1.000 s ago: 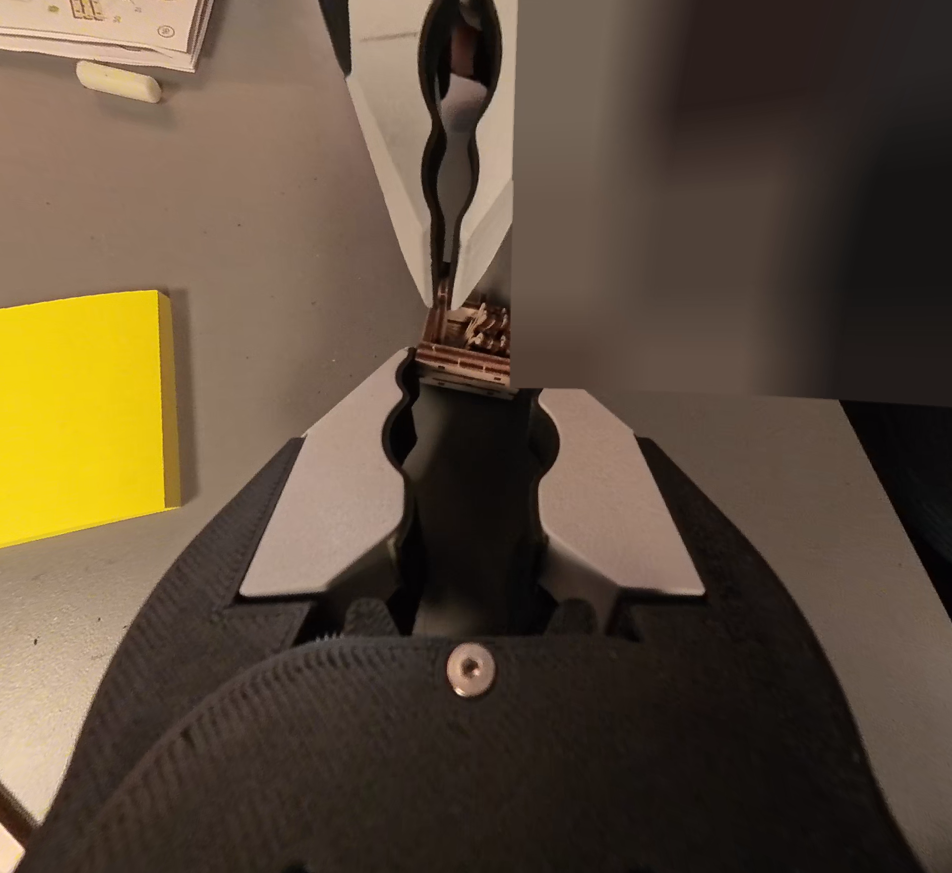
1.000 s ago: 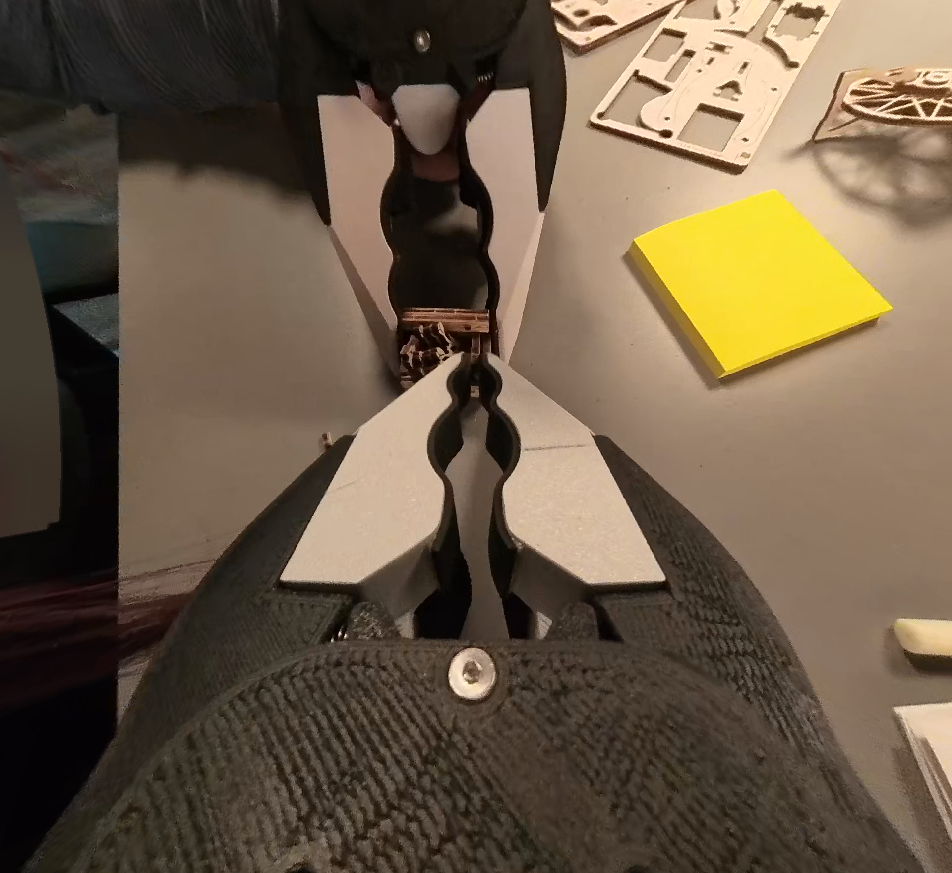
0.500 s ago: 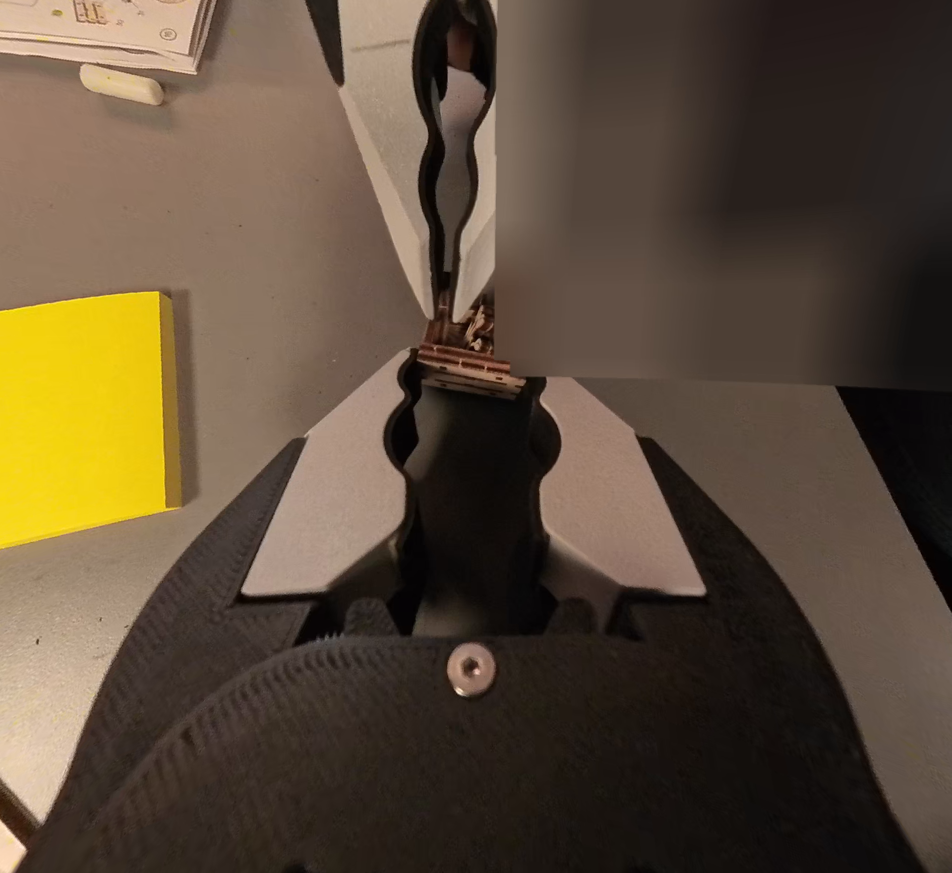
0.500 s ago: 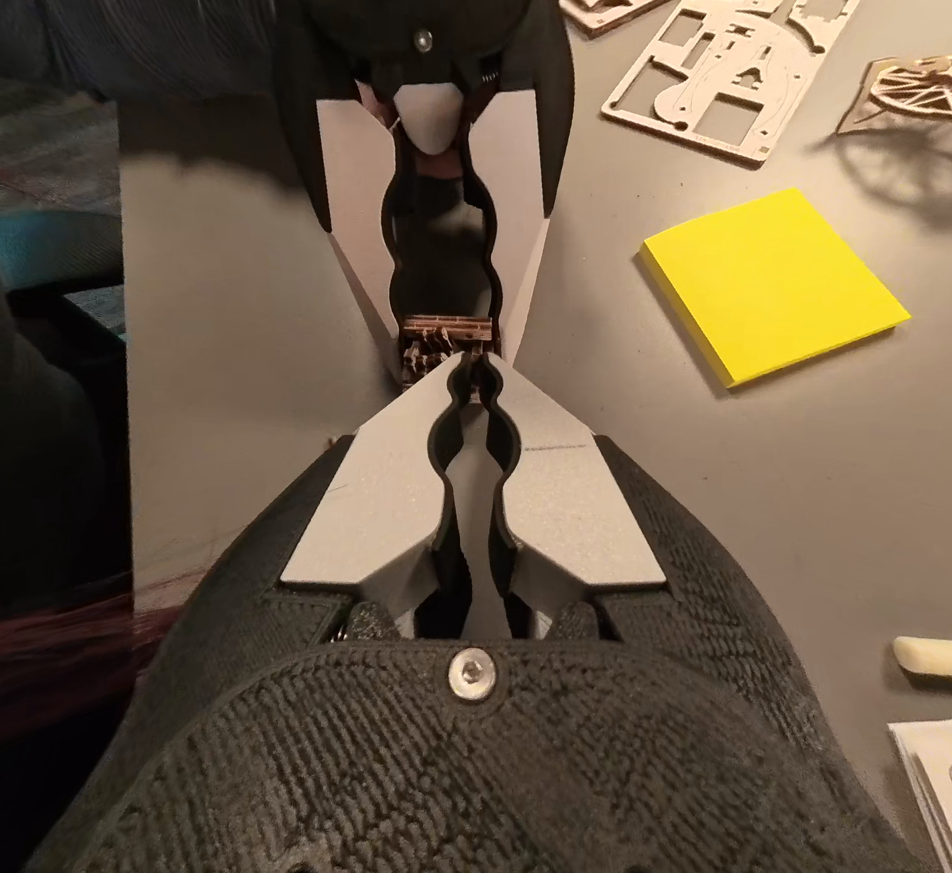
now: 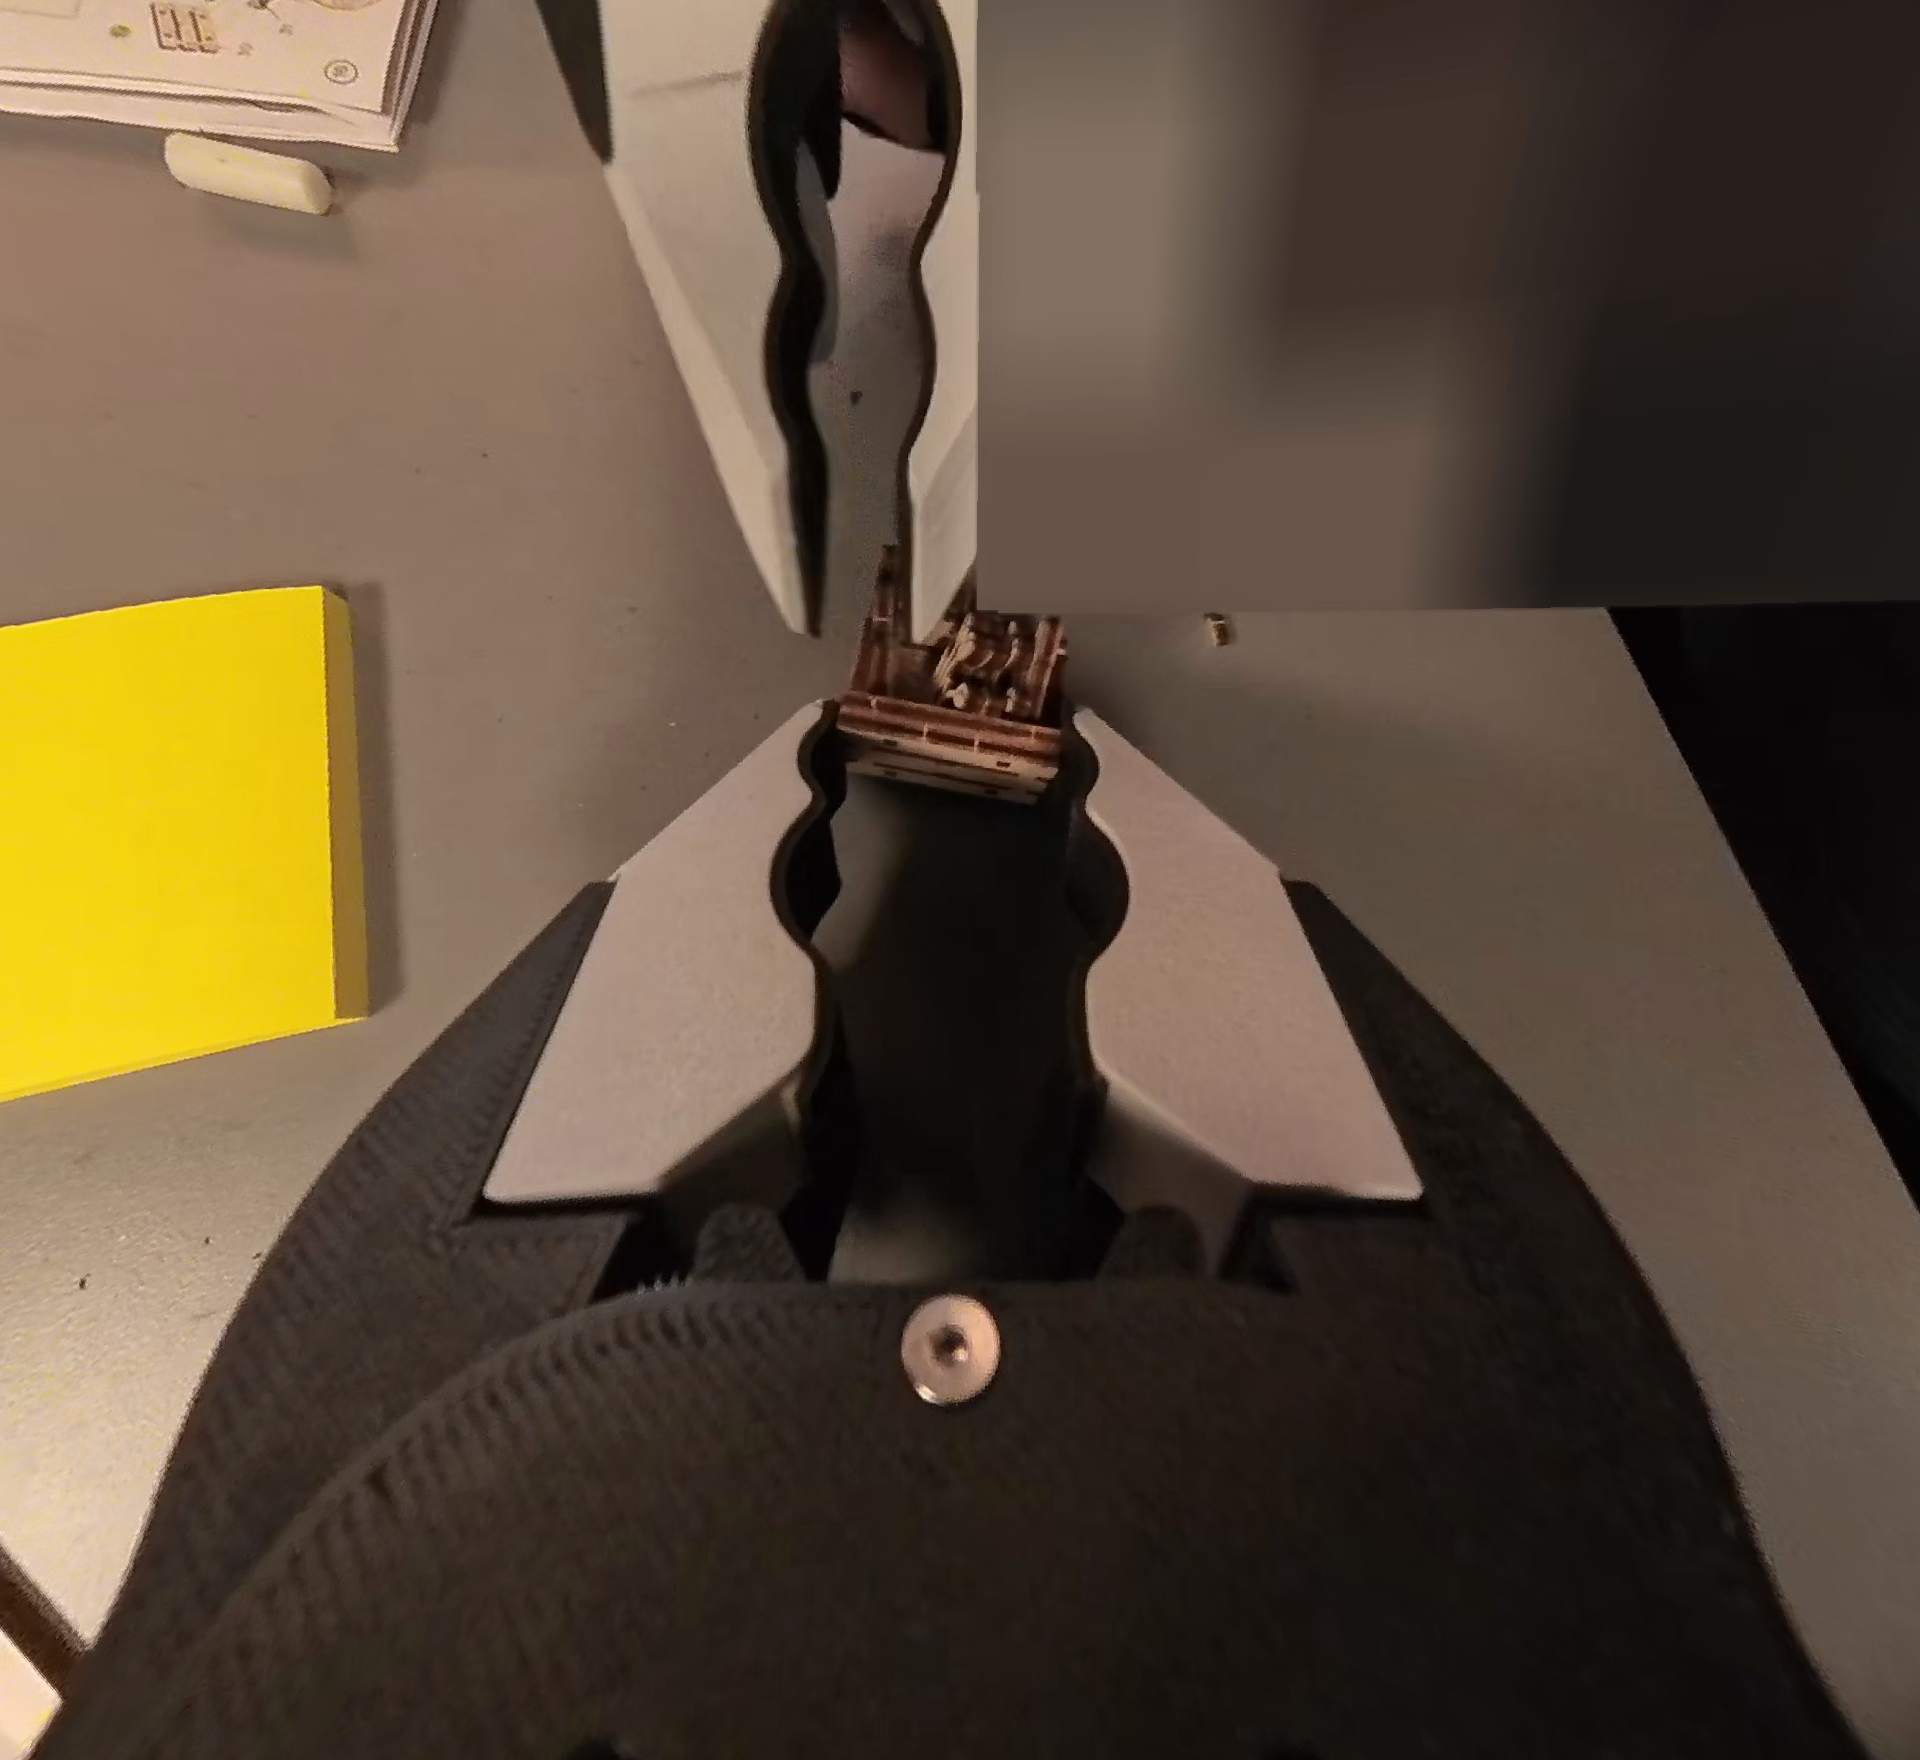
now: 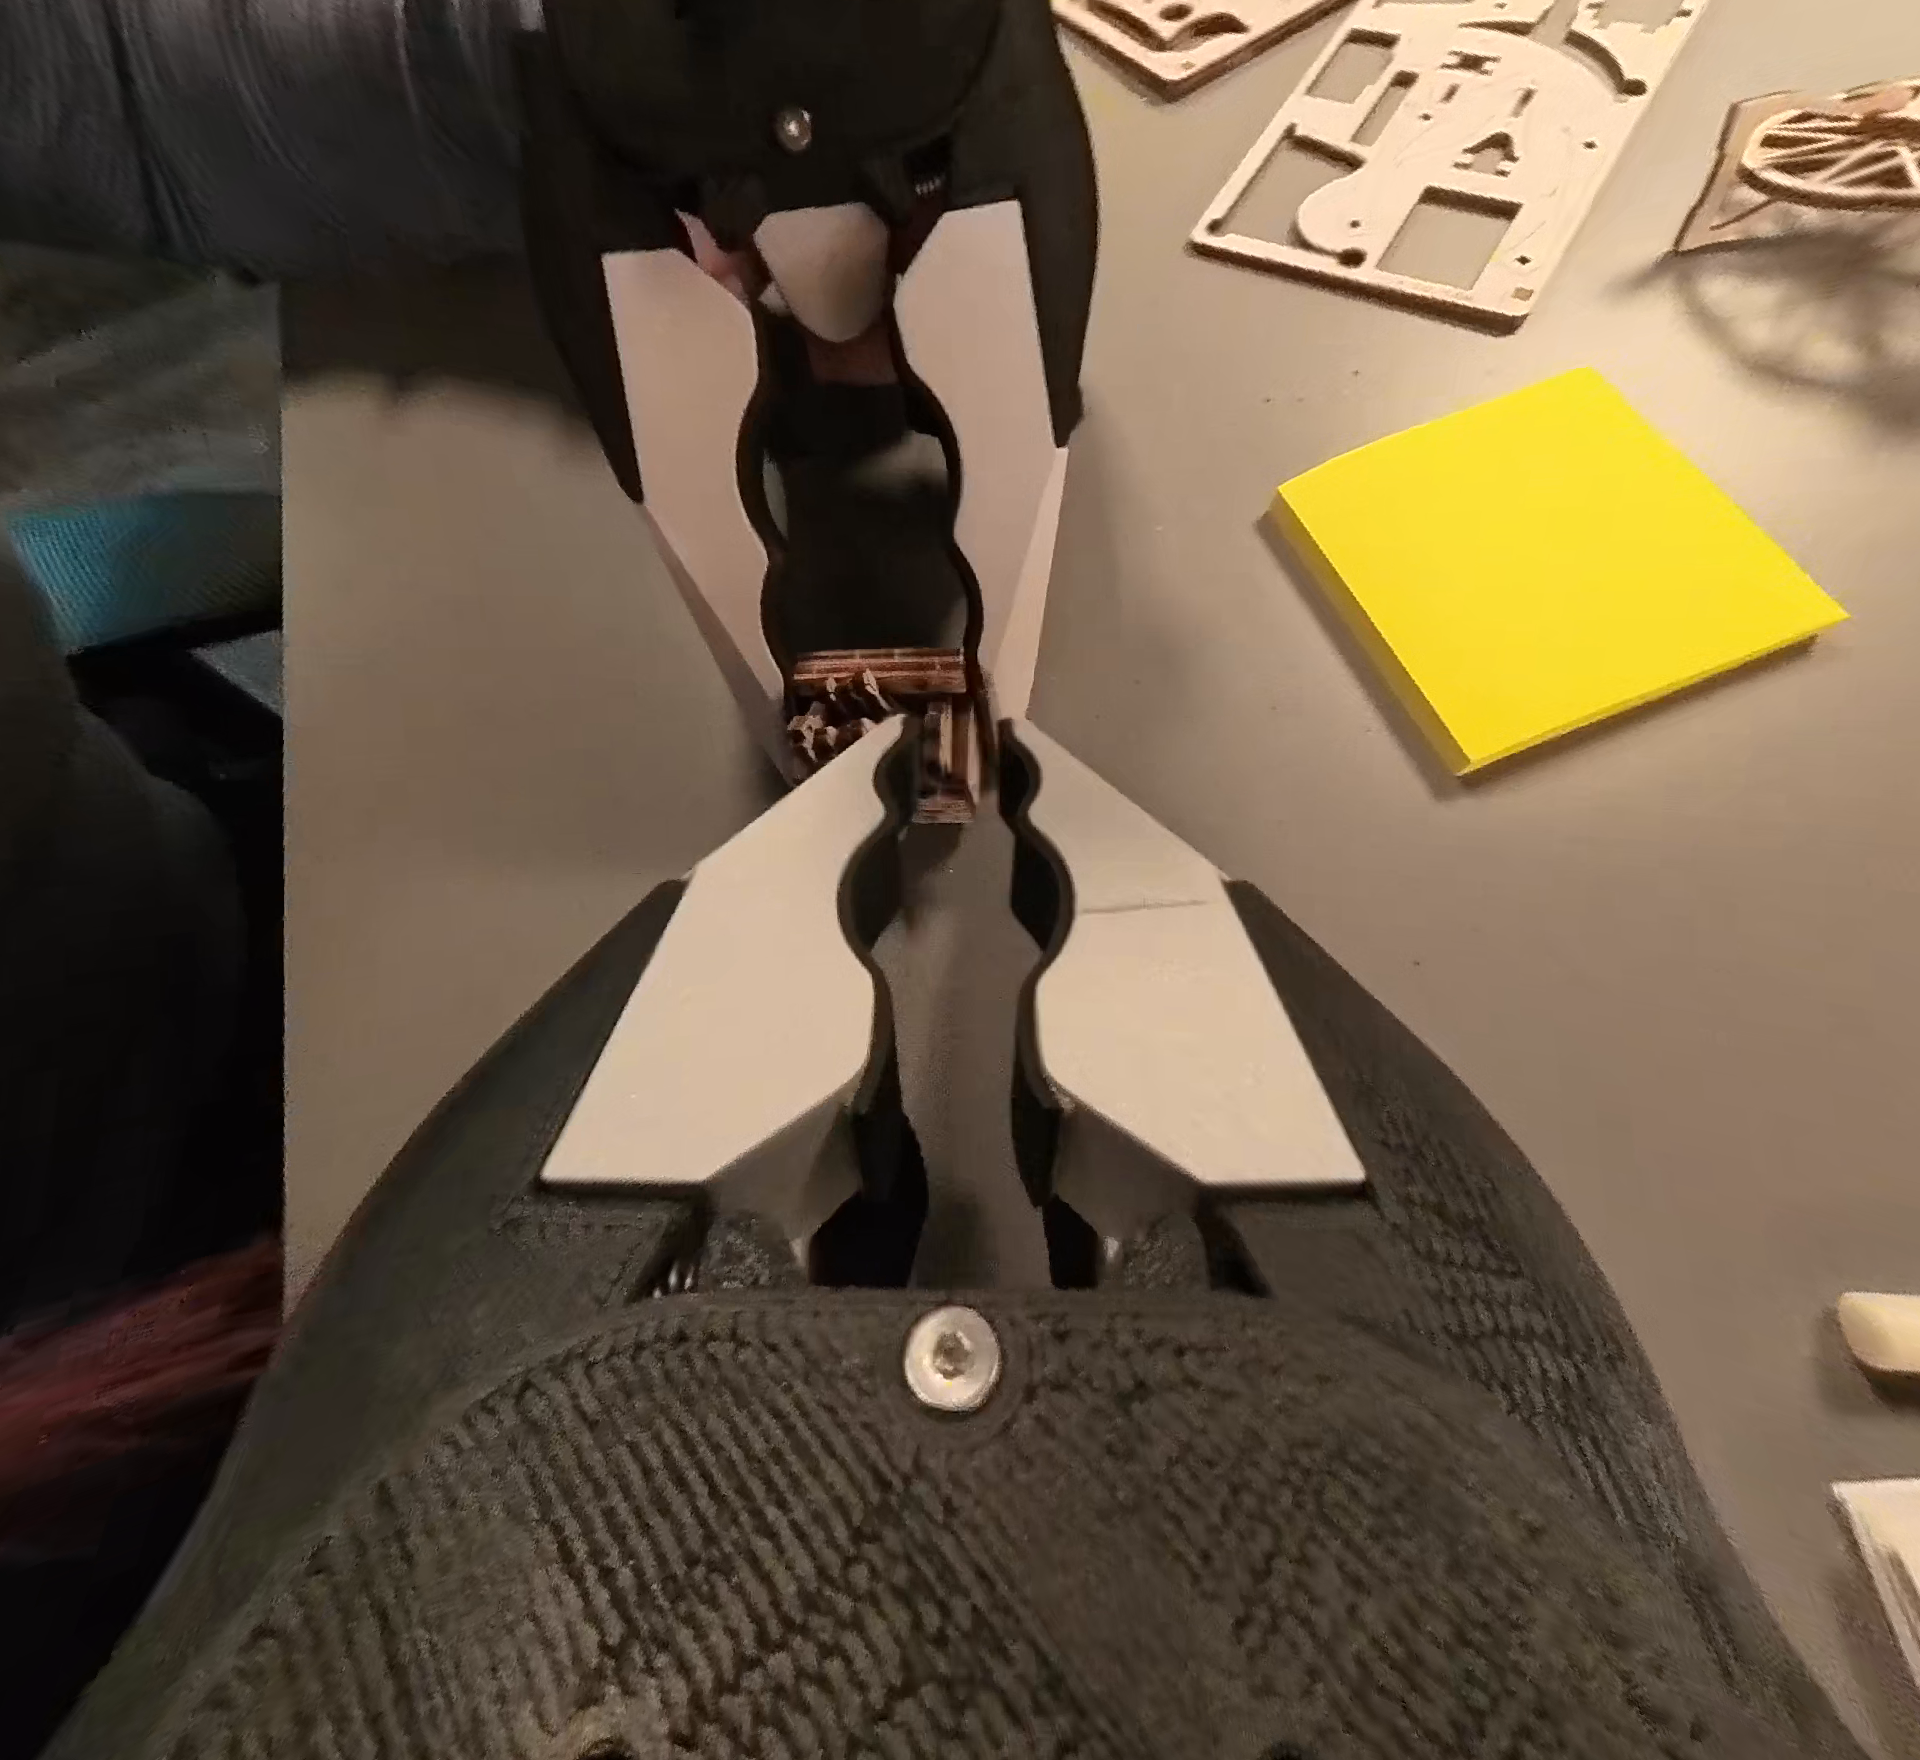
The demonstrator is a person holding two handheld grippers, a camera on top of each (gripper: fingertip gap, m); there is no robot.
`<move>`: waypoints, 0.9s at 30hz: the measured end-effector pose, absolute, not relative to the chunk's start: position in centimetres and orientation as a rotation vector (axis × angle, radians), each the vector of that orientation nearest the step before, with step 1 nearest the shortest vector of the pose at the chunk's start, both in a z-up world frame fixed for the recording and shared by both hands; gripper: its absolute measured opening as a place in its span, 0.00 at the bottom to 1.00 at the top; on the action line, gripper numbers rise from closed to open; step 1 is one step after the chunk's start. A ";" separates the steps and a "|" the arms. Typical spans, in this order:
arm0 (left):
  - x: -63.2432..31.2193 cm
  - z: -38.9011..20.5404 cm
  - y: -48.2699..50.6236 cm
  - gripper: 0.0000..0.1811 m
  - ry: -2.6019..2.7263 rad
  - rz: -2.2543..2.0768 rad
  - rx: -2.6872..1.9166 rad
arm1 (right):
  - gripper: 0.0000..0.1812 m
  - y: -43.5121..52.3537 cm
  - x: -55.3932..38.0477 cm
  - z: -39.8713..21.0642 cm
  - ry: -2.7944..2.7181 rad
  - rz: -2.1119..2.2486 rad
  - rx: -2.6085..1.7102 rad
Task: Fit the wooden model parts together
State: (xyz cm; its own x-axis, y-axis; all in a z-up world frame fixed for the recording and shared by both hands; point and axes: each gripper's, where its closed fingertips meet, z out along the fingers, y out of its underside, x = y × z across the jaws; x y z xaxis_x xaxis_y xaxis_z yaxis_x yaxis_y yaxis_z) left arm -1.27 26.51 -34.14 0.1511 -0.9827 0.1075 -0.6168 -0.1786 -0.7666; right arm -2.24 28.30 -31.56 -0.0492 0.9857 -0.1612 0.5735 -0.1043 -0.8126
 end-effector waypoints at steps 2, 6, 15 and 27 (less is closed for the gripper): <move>-1.3 -34.1 26.5 0.22 1.522 -0.838 -1.868 | 0.12 28.6 -1.9 -31.5 -1.620 1.060 -1.718; -1.3 -34.1 26.5 0.22 1.523 -0.838 -1.868 | 0.18 29.5 -1.0 -29.6 -1.507 1.152 -1.649; -1.4 -33.3 26.1 0.22 1.454 -1.065 -1.926 | 0.28 33.0 0.9 -23.7 -1.118 1.156 -1.308; -2.6 -29.8 23.4 0.22 1.381 -1.647 -1.830 | 0.31 24.1 -2.5 -25.9 -1.588 0.715 -0.804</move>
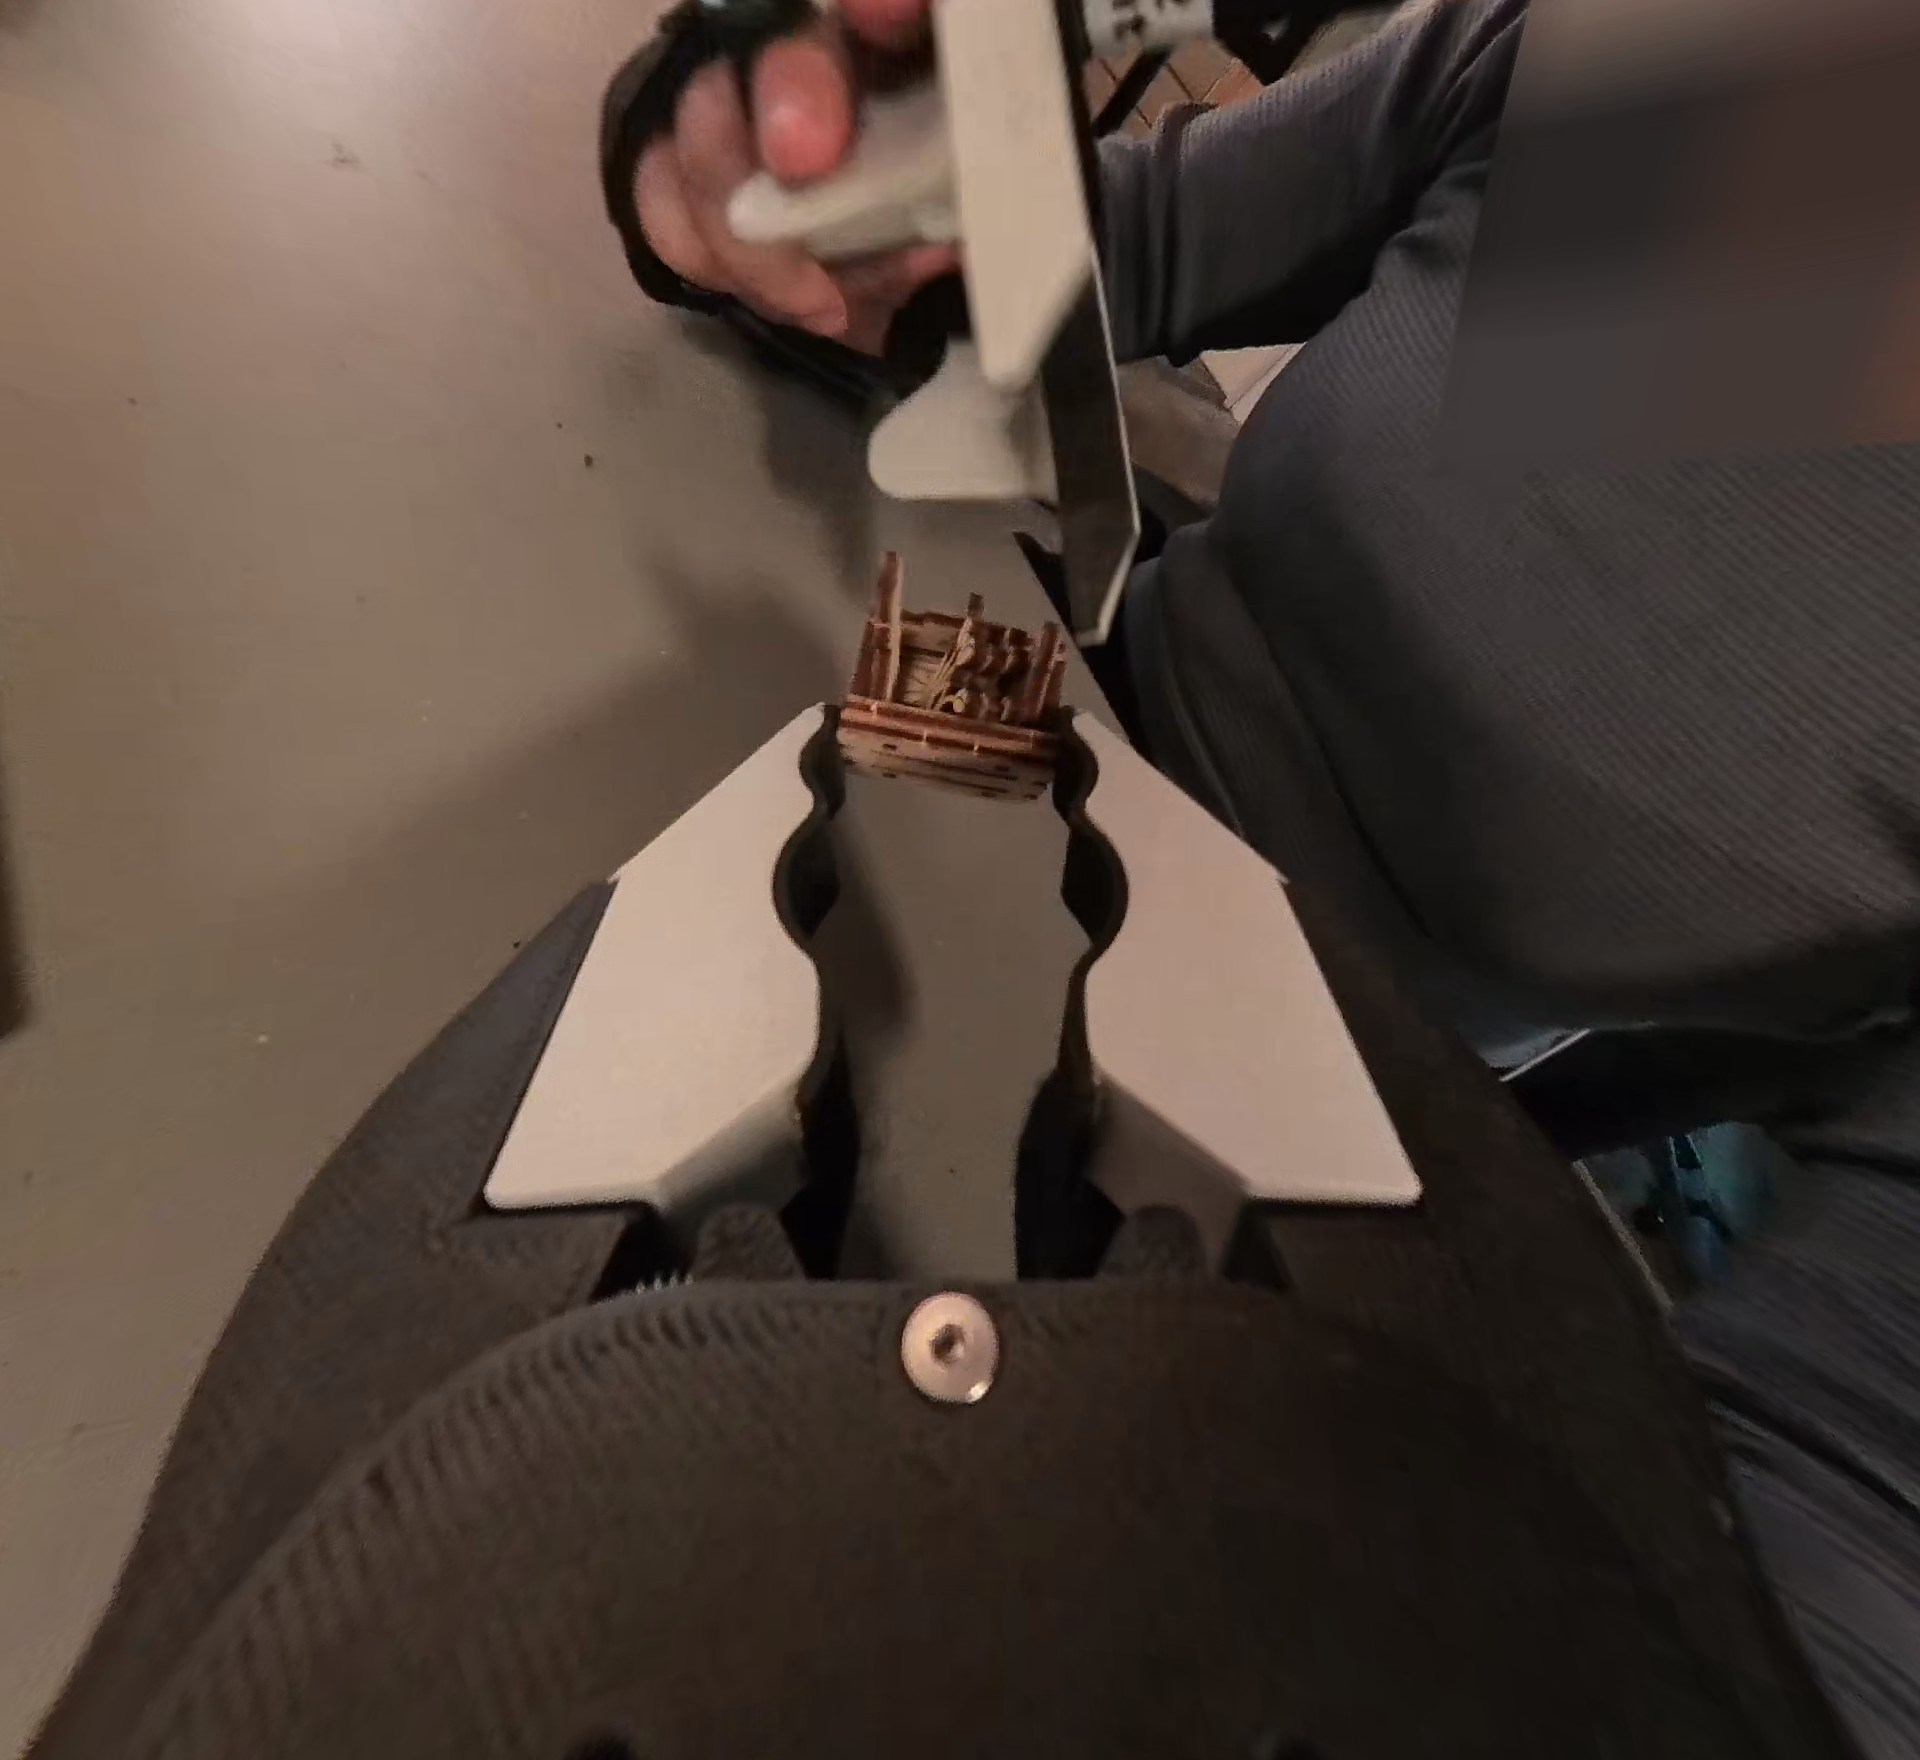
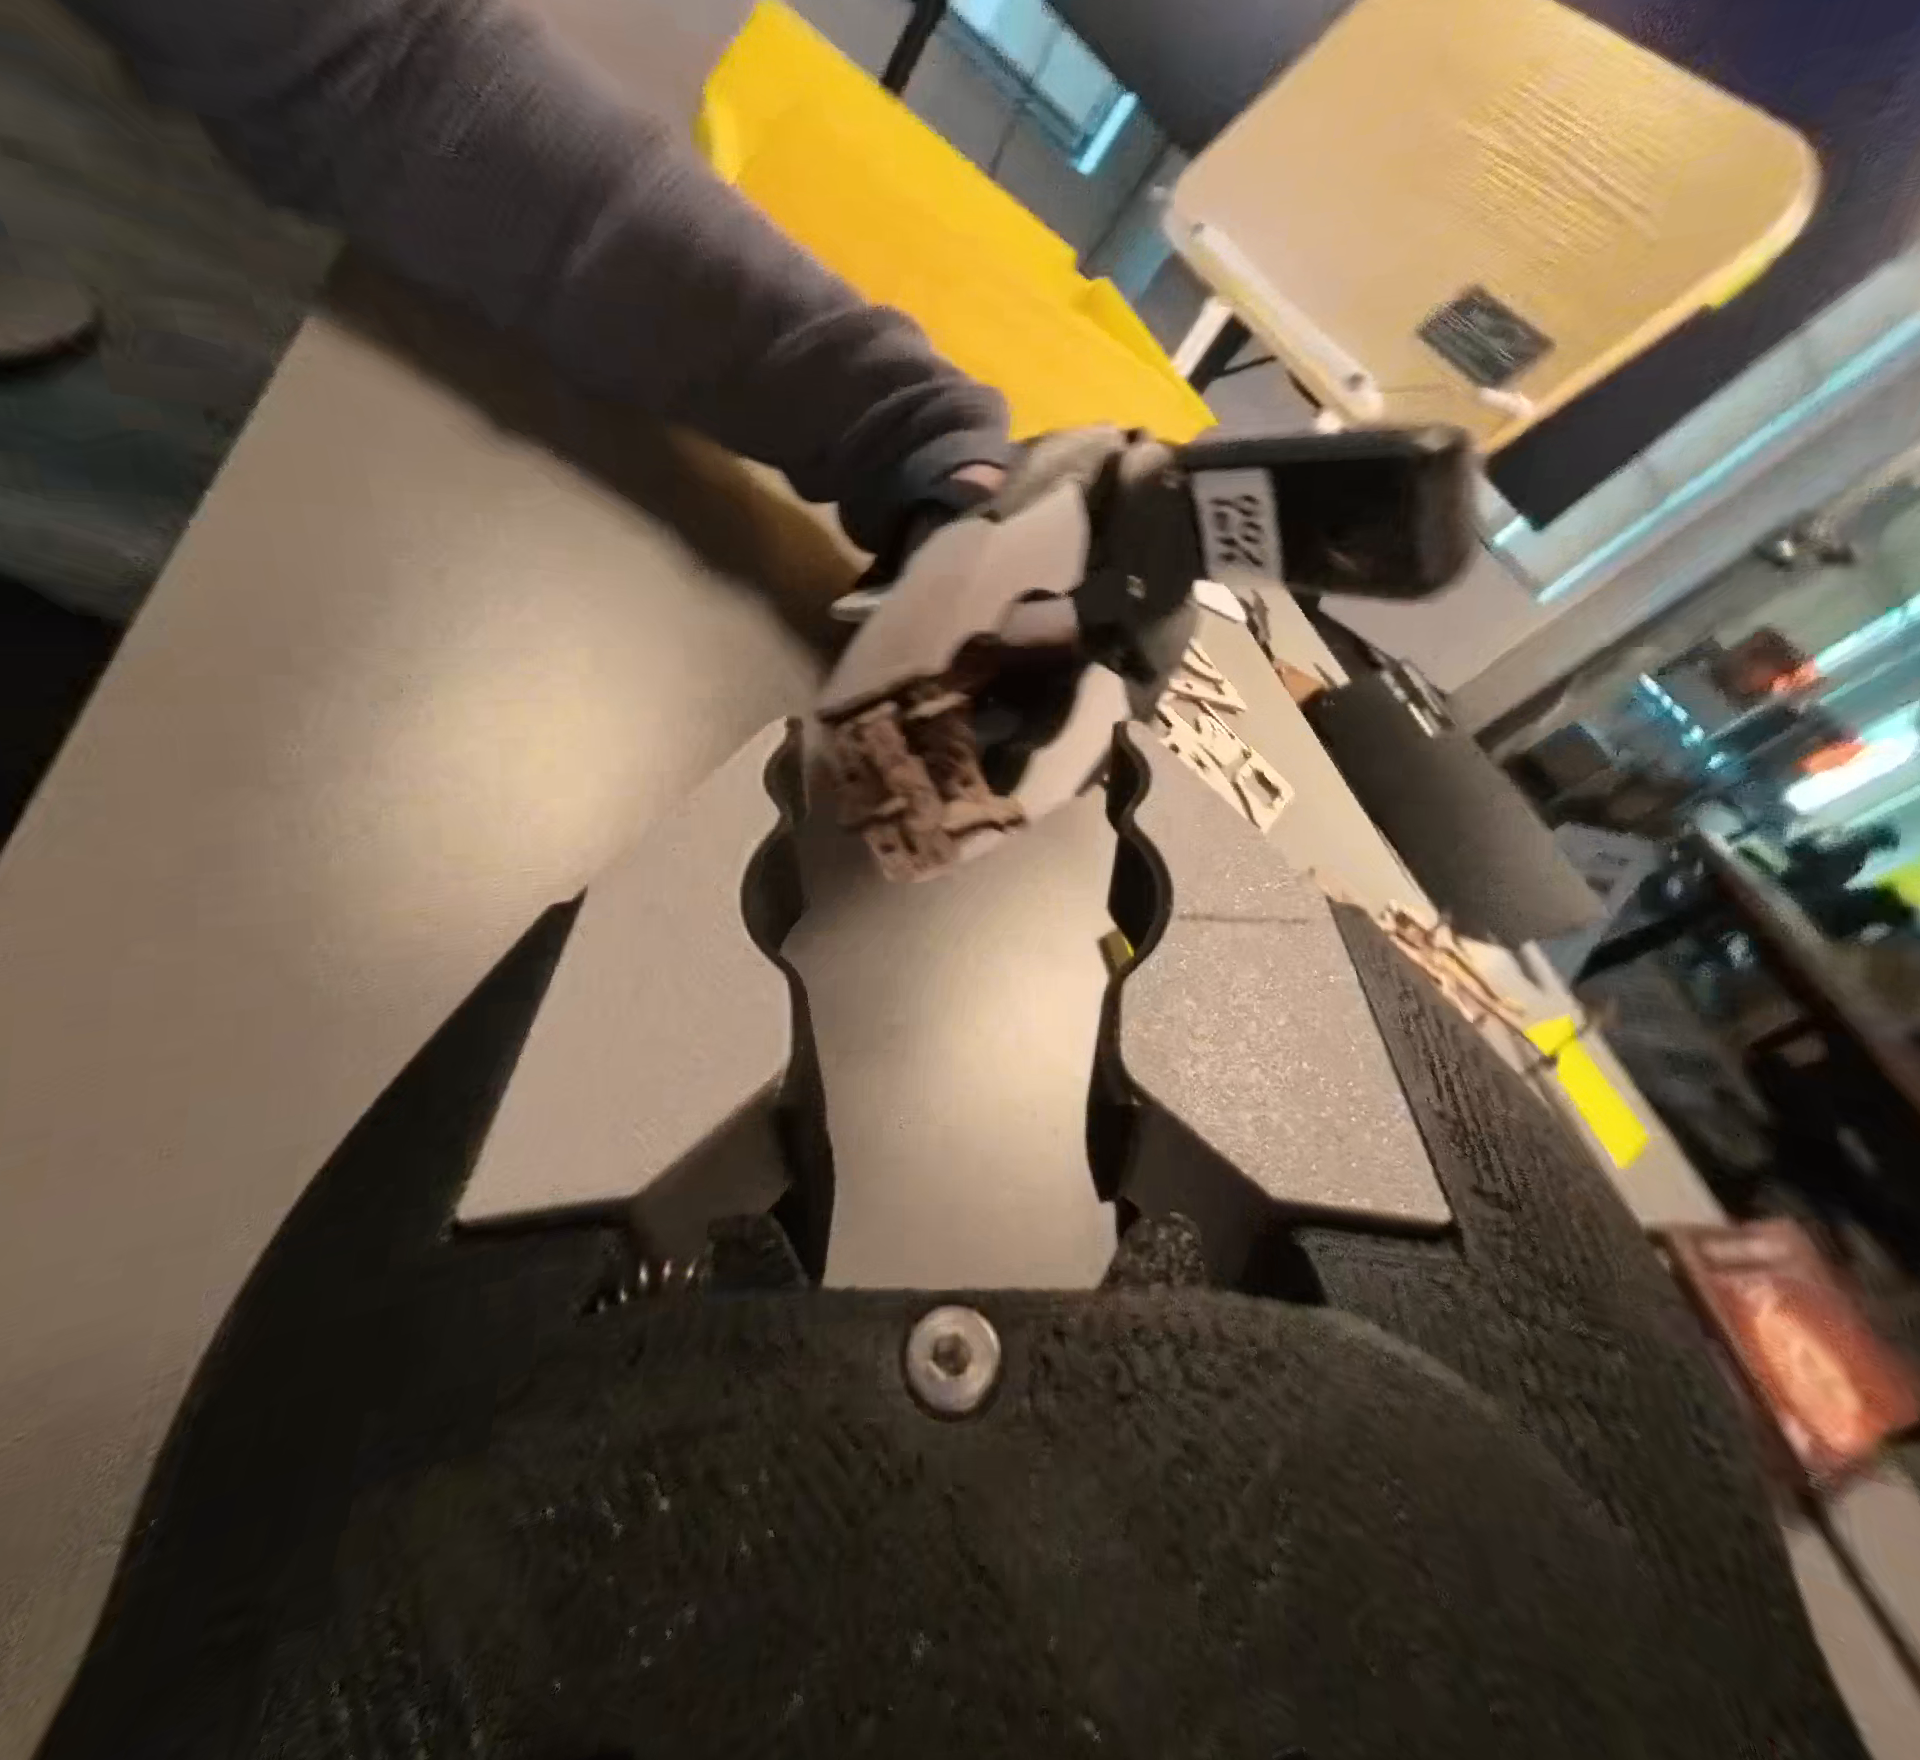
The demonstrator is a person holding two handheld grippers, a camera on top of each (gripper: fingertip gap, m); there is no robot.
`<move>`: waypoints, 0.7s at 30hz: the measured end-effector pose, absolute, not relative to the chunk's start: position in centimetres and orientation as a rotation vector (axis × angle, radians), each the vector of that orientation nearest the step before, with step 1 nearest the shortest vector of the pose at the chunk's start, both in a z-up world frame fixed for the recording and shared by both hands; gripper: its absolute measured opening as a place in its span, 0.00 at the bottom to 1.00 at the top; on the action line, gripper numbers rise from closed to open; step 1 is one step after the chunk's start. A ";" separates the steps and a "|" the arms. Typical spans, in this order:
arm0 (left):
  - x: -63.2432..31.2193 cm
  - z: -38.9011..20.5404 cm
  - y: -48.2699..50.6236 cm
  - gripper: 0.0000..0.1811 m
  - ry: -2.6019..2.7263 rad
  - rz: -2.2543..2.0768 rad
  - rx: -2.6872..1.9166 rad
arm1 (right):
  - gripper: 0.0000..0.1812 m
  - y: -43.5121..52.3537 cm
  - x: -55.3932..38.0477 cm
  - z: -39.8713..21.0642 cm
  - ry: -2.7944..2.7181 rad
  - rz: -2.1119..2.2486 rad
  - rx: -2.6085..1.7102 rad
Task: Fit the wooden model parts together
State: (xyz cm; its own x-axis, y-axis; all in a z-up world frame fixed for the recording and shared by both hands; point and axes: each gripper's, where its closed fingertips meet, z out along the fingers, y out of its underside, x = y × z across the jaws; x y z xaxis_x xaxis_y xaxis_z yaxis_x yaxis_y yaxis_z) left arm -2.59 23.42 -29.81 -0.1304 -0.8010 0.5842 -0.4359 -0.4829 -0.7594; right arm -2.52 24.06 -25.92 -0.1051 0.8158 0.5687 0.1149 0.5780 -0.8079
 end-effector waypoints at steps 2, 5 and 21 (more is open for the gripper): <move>-2.5 -29.9 23.4 0.22 1.378 -1.653 -1.842 | 0.32 22.7 -3.1 -26.8 -1.652 0.653 -0.757; -2.5 -29.9 23.5 0.22 1.368 -1.654 -1.848 | 0.33 22.1 -3.5 -27.9 -1.708 0.600 -0.740; -2.7 -29.7 23.1 0.22 1.391 -1.687 -1.825 | 0.31 22.6 -3.7 -29.5 -1.768 0.607 -0.833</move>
